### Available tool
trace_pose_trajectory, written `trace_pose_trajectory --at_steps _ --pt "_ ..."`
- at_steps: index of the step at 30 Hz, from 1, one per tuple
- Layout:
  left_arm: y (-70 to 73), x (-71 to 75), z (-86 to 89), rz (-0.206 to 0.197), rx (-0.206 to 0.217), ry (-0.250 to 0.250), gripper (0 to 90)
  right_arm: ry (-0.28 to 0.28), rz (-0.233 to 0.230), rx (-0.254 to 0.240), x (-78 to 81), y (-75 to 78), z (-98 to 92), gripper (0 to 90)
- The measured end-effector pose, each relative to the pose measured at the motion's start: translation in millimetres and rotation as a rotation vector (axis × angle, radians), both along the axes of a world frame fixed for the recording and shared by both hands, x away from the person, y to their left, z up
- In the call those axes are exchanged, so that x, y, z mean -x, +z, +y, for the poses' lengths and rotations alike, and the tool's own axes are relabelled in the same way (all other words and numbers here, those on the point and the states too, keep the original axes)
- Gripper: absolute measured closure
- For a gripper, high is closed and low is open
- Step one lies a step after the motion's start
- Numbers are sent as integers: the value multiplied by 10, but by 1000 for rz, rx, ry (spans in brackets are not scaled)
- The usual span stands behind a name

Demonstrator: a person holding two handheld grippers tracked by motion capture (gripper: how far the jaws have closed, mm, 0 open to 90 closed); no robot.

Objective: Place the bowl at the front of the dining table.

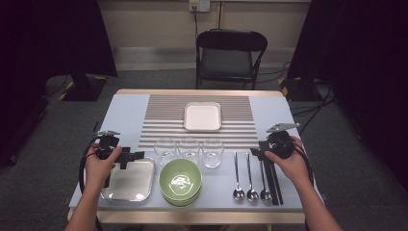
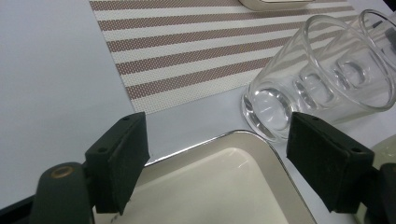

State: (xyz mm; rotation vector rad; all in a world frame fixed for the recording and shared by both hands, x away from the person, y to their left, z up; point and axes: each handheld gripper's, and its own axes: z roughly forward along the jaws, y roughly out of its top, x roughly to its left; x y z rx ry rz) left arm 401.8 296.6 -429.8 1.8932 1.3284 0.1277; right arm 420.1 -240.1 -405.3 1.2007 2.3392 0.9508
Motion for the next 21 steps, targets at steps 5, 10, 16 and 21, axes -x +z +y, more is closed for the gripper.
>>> trace_pose_trajectory --at_steps 5,10,16,21 --pt "5 9 0 -1 5 0 207 16 1 -5 2 10 59 157" --pt "12 28 12 -4 1 -3 207 31 -5 3 -1 40 135 157" --pt "10 49 20 -7 3 -1 207 53 1 1 -15 64 222 157" --pt "1 59 36 -5 -1 1 207 71 5 7 -29 76 286 157"
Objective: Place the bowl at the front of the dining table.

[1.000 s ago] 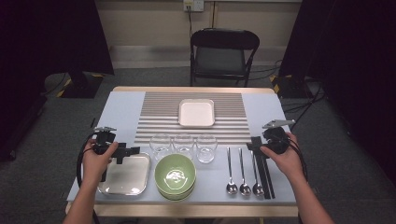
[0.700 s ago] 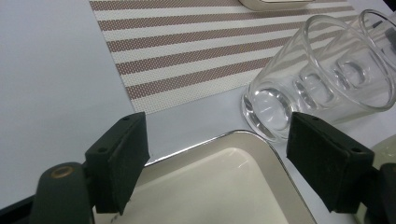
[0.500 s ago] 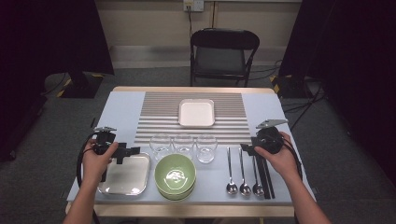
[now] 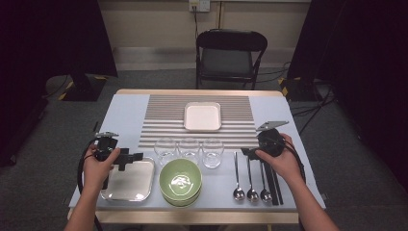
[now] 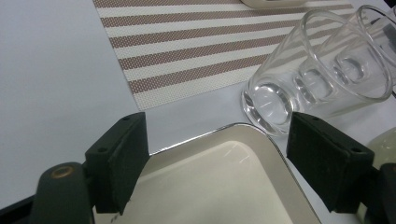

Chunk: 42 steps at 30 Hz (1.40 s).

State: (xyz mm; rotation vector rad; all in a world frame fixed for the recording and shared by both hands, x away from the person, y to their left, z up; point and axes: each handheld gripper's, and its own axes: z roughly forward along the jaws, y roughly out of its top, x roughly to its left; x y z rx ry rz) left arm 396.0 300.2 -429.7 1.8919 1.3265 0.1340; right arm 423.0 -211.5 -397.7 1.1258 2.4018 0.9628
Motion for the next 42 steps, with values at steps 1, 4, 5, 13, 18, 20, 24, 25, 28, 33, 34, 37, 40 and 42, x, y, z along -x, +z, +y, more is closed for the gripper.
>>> trace_pose_trajectory --at_steps 1,4,5,13,18,20,24,25,28,33,34,37,40,42 --pt "1 2 4 -2 0 -1 207 9 -4 2 -7 2 13 157" --pt "5 12 13 -6 1 1 207 21 0 5 -18 22 67 157" --pt "5 12 13 -6 1 1 208 21 0 5 -18 22 67 157" --pt "-3 29 12 -3 -4 2 208 42 7 -4 -44 66 179 158" --pt "-3 35 -2 -3 -9 -7 208 52 4 -7 -54 90 230 158" --pt "-4 38 -5 -1 -5 -8 208 59 4 -9 -58 104 247 158" --pt "-11 44 0 1 -2 -7 208 69 5 -5 -61 116 282 158" --pt "-13 45 0 1 -1 -7 208 71 6 -6 -61 117 291 158" --pt "-19 51 -6 2 -5 -6 208 76 8 -9 -60 122 314 158" --pt "-28 55 -15 5 -7 -13 208 91 10 -8 -54 139 350 159" --pt "-28 55 -14 4 -10 -12 208 90 7 -5 -53 146 356 158" --pt "-27 56 -12 5 -10 -11 209 95 8 -4 -55 162 380 159" --pt "-33 56 -13 5 -12 -10 209 100 11 -5 -53 180 405 159" --pt "-39 58 -15 6 -14 -9 209 105 8 -4 -55 187 415 158"
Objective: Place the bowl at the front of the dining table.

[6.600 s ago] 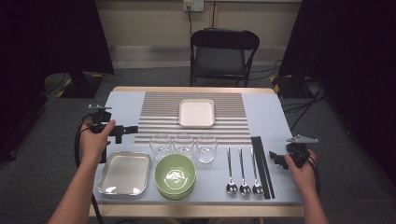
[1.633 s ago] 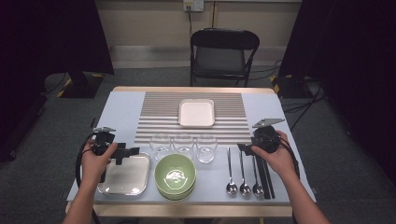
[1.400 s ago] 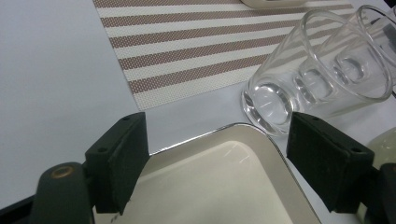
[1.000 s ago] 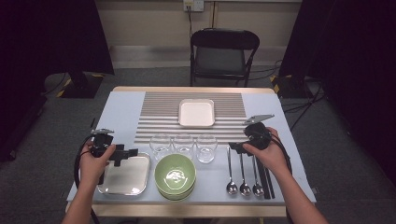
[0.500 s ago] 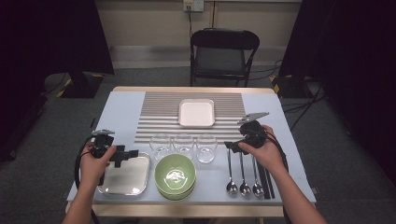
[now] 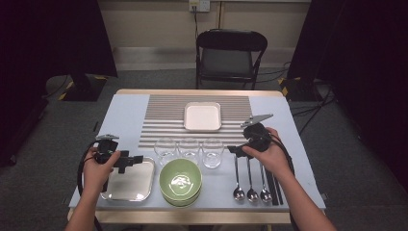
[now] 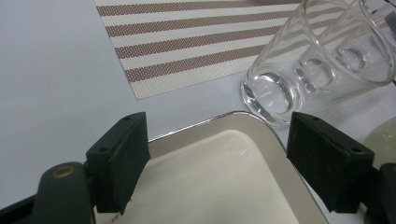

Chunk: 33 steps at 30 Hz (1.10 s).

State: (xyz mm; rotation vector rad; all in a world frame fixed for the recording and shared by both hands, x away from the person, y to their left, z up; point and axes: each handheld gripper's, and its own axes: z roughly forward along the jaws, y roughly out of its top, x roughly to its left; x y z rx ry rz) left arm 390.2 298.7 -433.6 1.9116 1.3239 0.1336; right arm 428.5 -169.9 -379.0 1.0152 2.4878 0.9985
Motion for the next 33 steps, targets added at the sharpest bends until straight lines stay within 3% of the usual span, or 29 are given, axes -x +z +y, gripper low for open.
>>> trace_pose_trajectory --at_steps 33 --pt "-19 -36 -57 3 2 -14 214 34 3 -7 45 157 160 160"
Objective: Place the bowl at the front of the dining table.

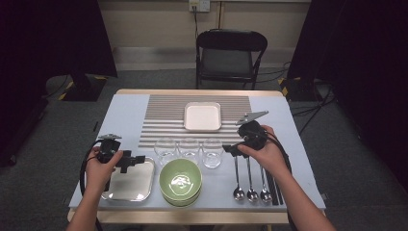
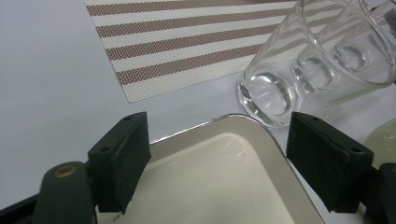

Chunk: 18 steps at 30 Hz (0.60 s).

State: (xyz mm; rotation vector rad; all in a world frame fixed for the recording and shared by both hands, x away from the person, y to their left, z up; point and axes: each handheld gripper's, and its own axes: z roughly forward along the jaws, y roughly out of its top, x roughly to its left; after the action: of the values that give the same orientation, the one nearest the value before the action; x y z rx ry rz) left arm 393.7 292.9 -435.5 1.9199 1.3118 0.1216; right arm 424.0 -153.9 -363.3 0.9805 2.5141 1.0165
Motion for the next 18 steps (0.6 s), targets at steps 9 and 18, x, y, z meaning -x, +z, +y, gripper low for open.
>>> trace_pose_trajectory --at_steps 9,18 --pt "-5 -7 -11 3 -1 -3 214 18 -4 -1 2 37 54 160" --pt "1 -7 -19 3 3 -9 214 30 -3 -7 16 72 118 159"
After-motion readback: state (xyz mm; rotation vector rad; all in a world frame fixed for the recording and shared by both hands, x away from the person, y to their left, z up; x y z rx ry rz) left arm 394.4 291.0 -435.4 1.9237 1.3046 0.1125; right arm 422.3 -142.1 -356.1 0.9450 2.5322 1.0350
